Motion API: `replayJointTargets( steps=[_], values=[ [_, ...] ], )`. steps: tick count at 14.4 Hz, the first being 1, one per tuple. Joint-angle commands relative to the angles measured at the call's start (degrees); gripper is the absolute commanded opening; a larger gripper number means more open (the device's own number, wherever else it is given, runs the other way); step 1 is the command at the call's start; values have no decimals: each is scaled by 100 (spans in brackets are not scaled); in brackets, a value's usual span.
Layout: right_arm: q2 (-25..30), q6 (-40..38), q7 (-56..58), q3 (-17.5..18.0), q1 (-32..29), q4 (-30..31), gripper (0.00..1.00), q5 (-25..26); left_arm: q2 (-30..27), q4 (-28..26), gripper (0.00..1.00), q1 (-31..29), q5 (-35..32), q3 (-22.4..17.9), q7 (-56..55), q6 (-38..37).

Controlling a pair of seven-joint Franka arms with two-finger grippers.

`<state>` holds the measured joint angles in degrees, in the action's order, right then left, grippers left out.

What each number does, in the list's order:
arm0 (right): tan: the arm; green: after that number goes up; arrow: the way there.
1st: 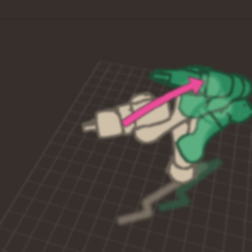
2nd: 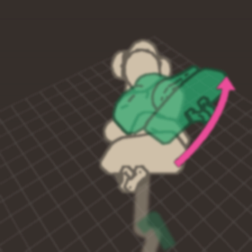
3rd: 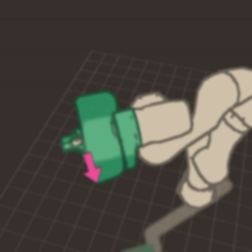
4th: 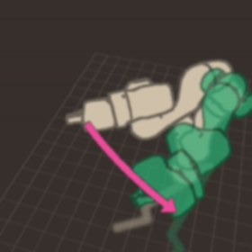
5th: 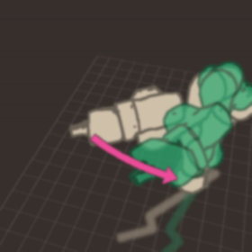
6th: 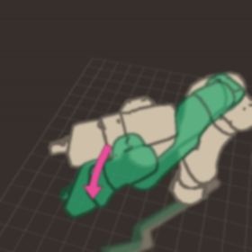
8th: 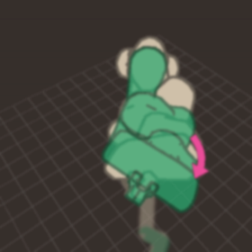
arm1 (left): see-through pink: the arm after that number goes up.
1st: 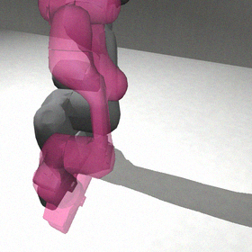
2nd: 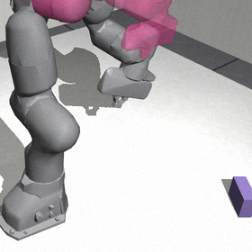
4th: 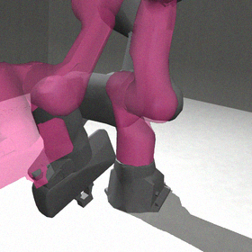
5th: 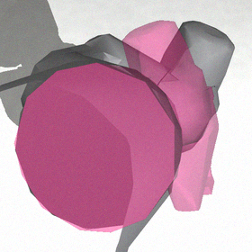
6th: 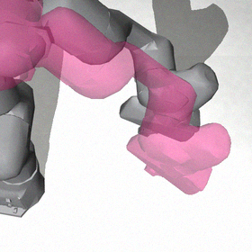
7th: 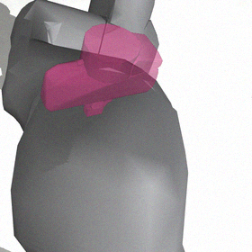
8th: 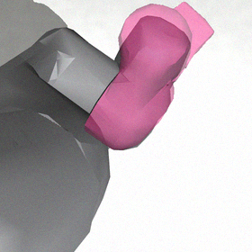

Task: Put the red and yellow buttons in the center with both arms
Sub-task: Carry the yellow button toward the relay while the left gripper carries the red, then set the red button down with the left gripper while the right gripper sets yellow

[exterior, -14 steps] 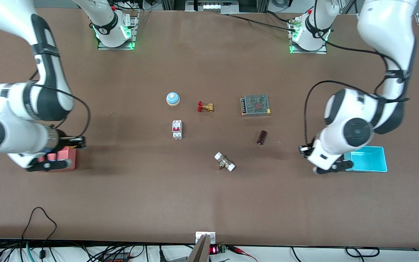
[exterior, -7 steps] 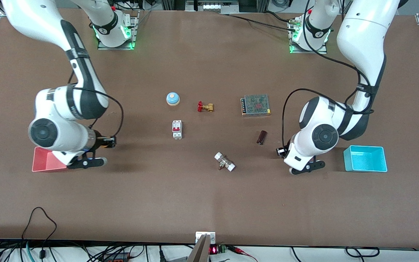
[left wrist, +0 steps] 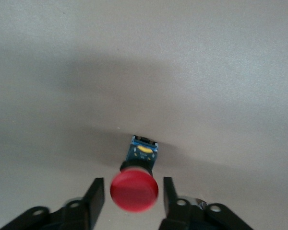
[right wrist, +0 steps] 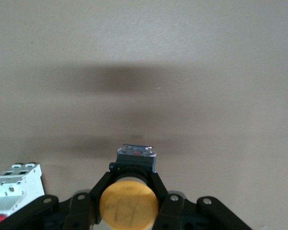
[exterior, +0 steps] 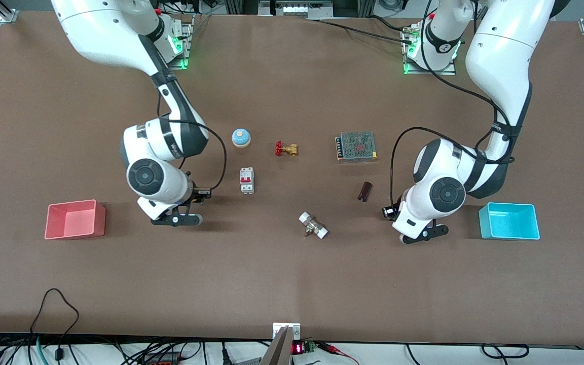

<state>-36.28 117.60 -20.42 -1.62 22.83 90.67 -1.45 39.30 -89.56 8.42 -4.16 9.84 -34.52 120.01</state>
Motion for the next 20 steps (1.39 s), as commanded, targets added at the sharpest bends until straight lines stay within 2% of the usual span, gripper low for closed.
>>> replayJointTargets(
  steps=[1,3,4,8,9,10,11,16,20],
  values=[
    [-107,167,-77,-23,81,48,38,-48,-89,44,81,19,56,-35,50,-65],
    [-177,211,-85,-23,90,47,38,-57,-264,44,97,2,29,-43,77,-109],
    [-230,220,-85,-23,99,48,38,-57,-404,44,100,-33,12,-52,77,-144],
    [-335,246,-85,-23,108,48,40,-57,-1125,35,100,-226,-6,-96,778,-775],
    [-353,246,-85,-23,108,48,46,-57,-1274,35,100,-279,-6,-96,928,-934],
    [-344,246,-85,-23,99,39,65,-57,-1424,26,100,-341,-6,-96,1069,-1040],
    [-318,220,-120,-23,90,30,100,-74,-1573,35,100,-411,-6,-96,1174,-1189],
    [138,132,-235,-76,11,-32,100,-303,-2347,35,100,-815,-6,-87,2061,-1760],
    [788,-429,-165,-102,-243,-172,100,-277,-2831,44,100,-1228,47,-70,3134,-2165]
  ],
)
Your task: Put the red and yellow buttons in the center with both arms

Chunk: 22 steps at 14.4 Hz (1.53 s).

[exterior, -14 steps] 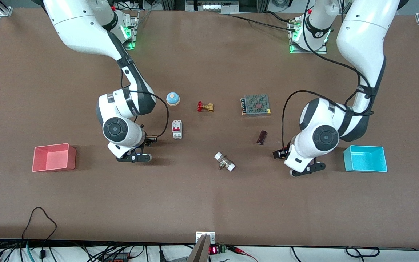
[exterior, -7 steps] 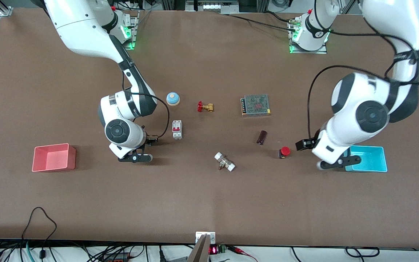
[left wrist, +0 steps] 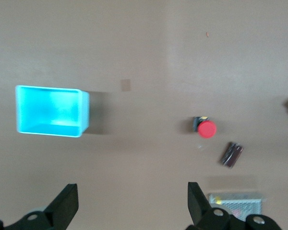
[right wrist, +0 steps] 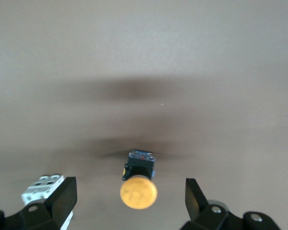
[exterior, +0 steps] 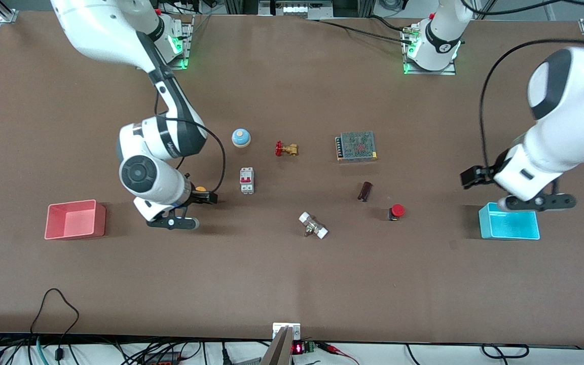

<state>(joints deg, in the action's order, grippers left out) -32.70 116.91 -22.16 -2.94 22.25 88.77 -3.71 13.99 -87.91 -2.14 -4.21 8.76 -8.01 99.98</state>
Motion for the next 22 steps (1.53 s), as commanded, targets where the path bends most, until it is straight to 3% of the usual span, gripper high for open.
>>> replayJointTargets(
  steps=[1,12,15,19,22],
  values=[
    [588,-580,19,30,-291,-87,100,-60,-404,-121,100,-199,52,29,528,-215],
    [1590,-1433,45,3,-1256,-378,100,-16,-1222,-33,100,-340,69,11,528,-778],
    [1924,-1899,1086,21,-1872,-378,100,2,-1302,-33,100,-349,95,-23,528,-787],
    [2249,-2444,2328,-49,-2304,-378,100,326,-1407,-33,100,159,183,-663,528,-787],
    [2575,-2796,2541,-40,-2357,-273,100,424,-1547,-51,100,310,271,-849,528,-848]
  ],
)
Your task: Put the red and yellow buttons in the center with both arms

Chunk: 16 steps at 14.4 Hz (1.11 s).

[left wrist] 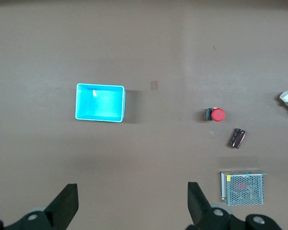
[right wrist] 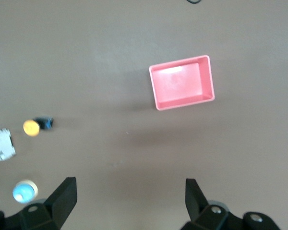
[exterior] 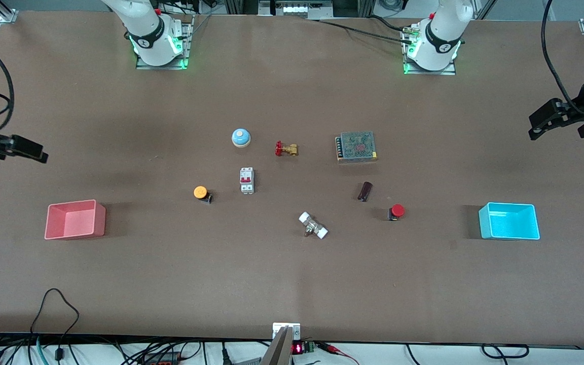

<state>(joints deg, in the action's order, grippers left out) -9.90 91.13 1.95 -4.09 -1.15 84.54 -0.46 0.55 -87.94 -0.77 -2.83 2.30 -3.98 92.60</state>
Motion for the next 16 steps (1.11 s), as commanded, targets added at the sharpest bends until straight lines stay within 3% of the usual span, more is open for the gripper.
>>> replayJointTargets(
  steps=[1,2,7,12,16],
  values=[
    [391,-253,104,75,-17,220,100,98,-222,-48,100,243,203,-334,125,-110],
    [497,-236,87,75,-17,343,100,98,-265,-48,100,305,421,-527,125,-128],
    [875,-253,121,75,-17,731,100,89,-301,-13,100,235,564,-520,98,-671],
    [920,-394,148,75,-26,713,100,89,-319,786,100,244,468,-502,20,-1085],
    [920,-429,148,75,-26,713,100,89,-179,892,100,253,301,-493,107,-1139]
  ],
)
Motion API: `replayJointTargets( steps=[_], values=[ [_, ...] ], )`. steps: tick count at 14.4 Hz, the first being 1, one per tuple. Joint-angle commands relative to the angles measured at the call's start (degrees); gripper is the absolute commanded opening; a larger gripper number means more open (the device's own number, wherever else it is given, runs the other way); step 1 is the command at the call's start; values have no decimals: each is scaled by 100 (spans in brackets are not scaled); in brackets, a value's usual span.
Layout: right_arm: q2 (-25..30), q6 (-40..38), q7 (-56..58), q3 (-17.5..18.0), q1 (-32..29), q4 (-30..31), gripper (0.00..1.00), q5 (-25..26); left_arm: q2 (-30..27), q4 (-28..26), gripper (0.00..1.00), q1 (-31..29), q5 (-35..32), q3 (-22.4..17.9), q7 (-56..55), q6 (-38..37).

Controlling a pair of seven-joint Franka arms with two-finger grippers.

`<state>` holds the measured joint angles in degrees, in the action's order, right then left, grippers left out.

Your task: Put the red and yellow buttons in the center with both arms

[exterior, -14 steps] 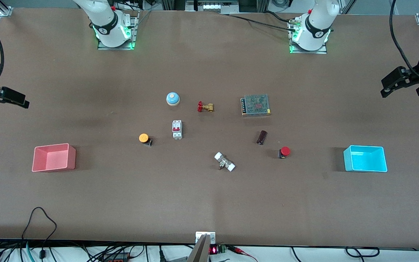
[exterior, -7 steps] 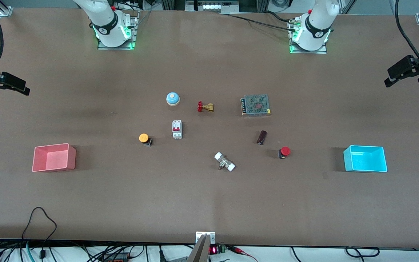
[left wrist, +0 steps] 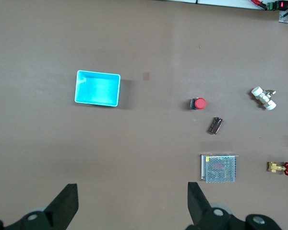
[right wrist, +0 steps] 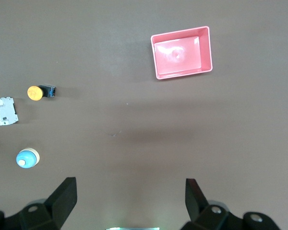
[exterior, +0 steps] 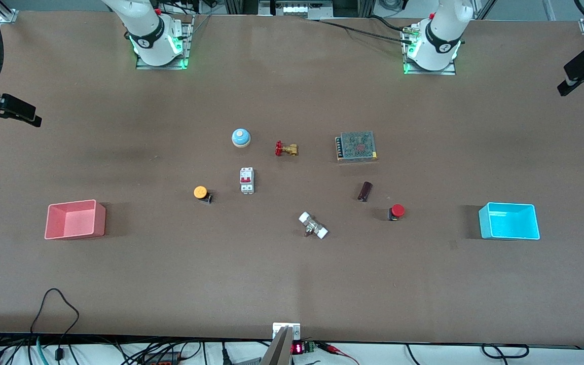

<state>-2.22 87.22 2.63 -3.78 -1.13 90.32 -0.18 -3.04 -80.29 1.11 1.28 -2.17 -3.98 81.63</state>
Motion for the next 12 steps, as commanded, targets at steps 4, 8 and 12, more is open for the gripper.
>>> replayJointTargets(
  steps=[4,8,12],
  values=[
    [152,-56,80,44,-36,127,100,62,408,119,100,39,-216,-81,125,71],
    [126,-21,54,44,-45,162,100,62,734,49,100,65,-199,-55,116,265],
    [108,5,36,44,-54,162,100,62,647,48,100,39,-146,-46,125,204]
  ],
)
